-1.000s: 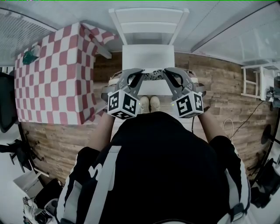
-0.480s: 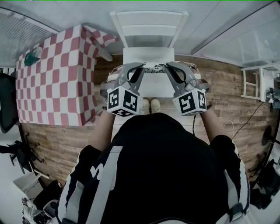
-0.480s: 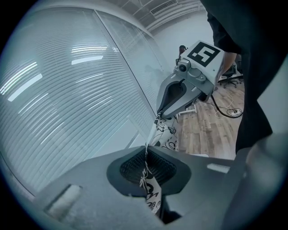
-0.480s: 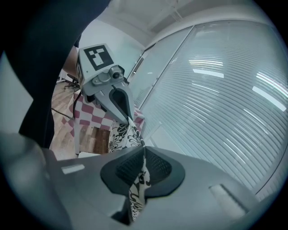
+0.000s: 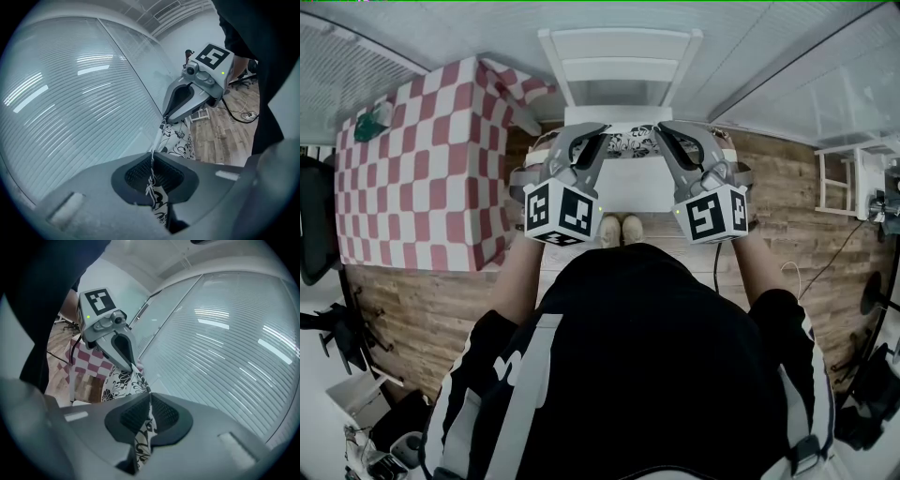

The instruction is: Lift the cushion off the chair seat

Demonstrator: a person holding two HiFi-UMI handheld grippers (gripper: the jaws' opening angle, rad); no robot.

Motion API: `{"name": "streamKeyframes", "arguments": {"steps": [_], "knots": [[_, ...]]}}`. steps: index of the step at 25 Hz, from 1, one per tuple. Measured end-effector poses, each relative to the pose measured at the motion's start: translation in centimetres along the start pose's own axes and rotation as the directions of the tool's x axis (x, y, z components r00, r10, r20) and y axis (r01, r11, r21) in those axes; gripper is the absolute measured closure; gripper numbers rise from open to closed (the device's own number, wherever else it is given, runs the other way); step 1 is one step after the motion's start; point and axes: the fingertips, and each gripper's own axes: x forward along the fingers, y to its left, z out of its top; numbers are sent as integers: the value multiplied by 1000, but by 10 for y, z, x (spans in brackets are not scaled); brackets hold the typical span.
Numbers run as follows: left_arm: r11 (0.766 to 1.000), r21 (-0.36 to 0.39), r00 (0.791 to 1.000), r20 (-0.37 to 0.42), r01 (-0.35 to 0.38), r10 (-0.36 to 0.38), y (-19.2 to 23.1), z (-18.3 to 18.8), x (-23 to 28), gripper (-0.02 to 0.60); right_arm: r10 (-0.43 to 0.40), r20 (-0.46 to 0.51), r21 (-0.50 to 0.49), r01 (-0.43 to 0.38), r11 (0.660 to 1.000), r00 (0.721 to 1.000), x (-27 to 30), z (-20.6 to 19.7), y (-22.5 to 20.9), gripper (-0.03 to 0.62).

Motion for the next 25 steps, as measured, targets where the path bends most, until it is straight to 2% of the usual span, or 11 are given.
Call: {"name": "streamKeyframes", "arguments": {"steps": [12,25], "knots": [[998,31,998,29,-62,61,30,20,-10,569,-59,30,-66,61,996,998,-3,26,-24,583],[988,83,990,60,-130,126,60,46,-23,568,-108,79,-79,114,990,991,-9,52,-51,583]]}}
